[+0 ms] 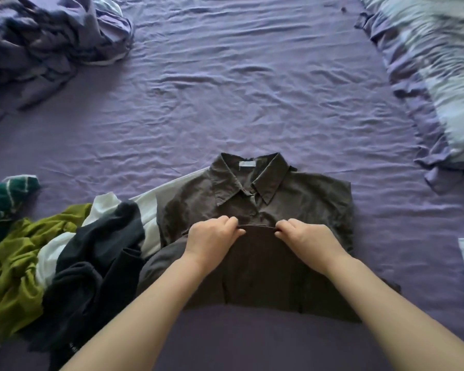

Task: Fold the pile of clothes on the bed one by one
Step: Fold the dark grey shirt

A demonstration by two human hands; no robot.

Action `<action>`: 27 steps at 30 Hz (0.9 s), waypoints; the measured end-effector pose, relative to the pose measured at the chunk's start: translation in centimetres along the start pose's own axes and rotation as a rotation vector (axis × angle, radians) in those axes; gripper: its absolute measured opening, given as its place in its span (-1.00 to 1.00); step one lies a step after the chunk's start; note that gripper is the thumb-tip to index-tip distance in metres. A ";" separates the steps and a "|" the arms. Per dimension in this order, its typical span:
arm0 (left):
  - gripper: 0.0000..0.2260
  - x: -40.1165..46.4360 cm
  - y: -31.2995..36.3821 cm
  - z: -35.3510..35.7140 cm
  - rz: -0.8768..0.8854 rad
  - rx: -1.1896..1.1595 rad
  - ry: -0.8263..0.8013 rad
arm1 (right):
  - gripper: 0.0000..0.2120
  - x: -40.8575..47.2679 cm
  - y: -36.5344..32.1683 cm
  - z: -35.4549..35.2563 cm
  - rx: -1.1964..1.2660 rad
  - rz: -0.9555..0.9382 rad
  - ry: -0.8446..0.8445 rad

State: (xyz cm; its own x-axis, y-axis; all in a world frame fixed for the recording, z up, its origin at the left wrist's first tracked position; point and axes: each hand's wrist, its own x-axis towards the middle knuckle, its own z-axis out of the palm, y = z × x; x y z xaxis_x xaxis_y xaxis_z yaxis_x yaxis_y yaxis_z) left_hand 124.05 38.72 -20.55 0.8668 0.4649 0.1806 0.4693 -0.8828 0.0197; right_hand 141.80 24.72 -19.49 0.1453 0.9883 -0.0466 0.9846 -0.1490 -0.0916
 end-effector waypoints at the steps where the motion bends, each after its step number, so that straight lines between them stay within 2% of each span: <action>1: -0.75 1.4 -0.9 0.3 0.028 0.003 0.005 | -0.79 1.5 0.9 0.0 -0.007 0.021 -0.037; 2: -0.78 2.8 -1.7 0.7 0.057 0.011 0.010 | -0.71 2.8 1.8 -0.1 -0.009 0.035 -0.094; 4: -0.83 5.3 -3.1 1.3 0.106 0.032 0.027 | -0.67 5.0 3.3 -0.1 -0.006 0.039 -0.101; 10: -0.81 12.4 -6.3 3.2 0.158 0.195 0.168 | -0.82 11.8 7.3 -0.2 -0.073 -0.021 0.171; 14: -0.73 14.5 -7.6 5.5 0.113 0.308 0.137 | -0.73 15.8 8.3 1.1 -0.187 -0.067 0.203; 19: -0.75 14.9 -6.9 8.6 -0.078 0.249 -0.038 | -0.71 17.7 8.6 5.2 -0.180 -0.068 0.210; 22: -0.86 14.5 -4.8 9.5 -0.215 0.119 0.030 | -0.70 18.1 9.1 7.0 -0.180 -0.060 0.204; 24: -0.90 13.8 -2.3 10.2 -0.157 -0.031 0.117 | -0.68 18.2 9.2 7.6 -0.183 -0.037 0.185; 25: -0.88 13.3 -0.8 10.6 -0.109 -0.083 0.094 | -0.66 18.3 9.3 7.7 -0.171 -0.026 0.170; 27: -0.67 12.2 1.3 11.6 -0.079 -0.100 -0.079 | -0.63 18.1 9.7 7.4 -0.142 -0.003 0.141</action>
State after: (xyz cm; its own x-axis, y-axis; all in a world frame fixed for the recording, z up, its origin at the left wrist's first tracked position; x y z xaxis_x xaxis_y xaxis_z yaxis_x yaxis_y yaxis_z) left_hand 137.18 43.98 -29.76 0.8402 0.5336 0.0964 0.5209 -0.8437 0.1298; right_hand 153.26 40.87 -28.62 0.1446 0.9850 0.0943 0.9875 -0.1497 0.0498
